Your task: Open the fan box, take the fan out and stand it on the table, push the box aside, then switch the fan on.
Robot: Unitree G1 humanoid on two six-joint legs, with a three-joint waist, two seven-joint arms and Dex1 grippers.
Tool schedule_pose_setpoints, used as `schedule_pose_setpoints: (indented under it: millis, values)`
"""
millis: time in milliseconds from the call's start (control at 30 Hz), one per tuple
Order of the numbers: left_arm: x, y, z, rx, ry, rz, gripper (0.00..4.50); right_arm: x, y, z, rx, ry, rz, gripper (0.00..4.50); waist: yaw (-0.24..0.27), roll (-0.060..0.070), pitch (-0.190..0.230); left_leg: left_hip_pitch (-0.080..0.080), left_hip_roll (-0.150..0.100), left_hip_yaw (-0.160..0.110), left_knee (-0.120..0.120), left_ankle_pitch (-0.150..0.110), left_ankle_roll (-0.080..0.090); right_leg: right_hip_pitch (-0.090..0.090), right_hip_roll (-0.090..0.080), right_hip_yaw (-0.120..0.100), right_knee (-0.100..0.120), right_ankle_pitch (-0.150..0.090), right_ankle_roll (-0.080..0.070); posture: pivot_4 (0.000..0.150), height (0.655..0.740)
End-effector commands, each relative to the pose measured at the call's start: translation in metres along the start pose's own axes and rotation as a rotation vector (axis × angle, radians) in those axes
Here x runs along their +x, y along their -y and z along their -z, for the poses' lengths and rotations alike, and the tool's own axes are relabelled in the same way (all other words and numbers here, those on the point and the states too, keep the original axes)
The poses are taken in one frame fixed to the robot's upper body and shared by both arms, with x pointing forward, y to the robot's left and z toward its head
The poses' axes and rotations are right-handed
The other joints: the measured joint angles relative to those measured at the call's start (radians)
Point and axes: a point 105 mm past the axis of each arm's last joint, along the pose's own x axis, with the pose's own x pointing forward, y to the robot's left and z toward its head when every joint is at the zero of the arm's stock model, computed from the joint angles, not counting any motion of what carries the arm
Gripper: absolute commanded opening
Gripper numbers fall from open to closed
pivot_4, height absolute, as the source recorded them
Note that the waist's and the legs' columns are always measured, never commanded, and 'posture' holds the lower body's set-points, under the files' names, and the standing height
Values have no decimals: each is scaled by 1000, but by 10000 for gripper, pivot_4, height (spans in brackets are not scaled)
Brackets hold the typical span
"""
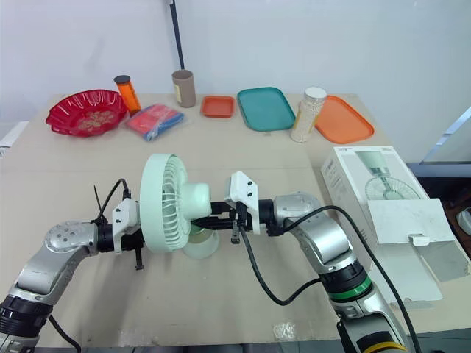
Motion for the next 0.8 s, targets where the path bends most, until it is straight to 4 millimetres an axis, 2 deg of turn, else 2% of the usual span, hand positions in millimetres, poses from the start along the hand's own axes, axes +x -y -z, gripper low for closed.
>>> schedule_pose_setpoints:
  millis: [33,800]
  values:
    - [8,12,-14,37,49,69,90,4,-1,4,8,-26,6,4003,0,0,0,0,0,0,0,0,0,0,0,0,0,0,0,1500,7400]
    - [13,15,-16,33,67,77,90,9,-5,5,17,-28,2,4003,0,1,-1,1,0,0,0,0,0,1,0,0,0,0,0,1500,7400]
